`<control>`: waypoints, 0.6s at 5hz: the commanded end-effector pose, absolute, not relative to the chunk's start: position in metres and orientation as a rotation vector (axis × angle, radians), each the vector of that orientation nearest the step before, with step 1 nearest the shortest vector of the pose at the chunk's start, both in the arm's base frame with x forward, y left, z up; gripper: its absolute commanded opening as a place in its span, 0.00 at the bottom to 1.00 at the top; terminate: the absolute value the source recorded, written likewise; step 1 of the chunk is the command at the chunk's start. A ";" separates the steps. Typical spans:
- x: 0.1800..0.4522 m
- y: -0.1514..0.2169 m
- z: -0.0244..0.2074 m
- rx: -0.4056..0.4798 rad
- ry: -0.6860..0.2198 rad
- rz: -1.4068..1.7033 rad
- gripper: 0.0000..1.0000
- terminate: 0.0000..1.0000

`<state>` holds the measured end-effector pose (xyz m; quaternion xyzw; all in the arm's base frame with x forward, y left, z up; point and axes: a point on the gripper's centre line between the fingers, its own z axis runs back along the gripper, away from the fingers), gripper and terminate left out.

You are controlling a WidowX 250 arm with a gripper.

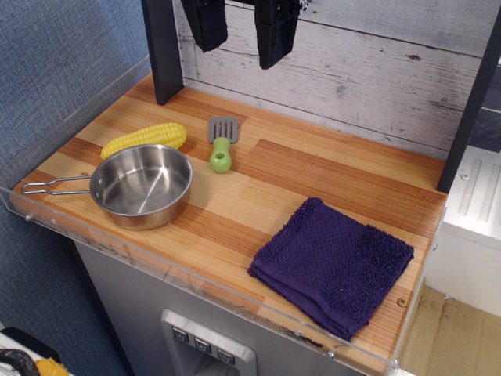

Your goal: Take the stainless steel pan and put it on the blue towel

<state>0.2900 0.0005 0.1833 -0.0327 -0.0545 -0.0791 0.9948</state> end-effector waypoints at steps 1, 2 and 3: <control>0.290 0.000 0.183 -0.065 -0.109 -0.159 1.00 0.00; 0.282 0.020 0.187 -0.124 -0.120 -0.123 1.00 0.00; 0.273 0.042 0.185 -0.146 -0.113 -0.109 1.00 0.00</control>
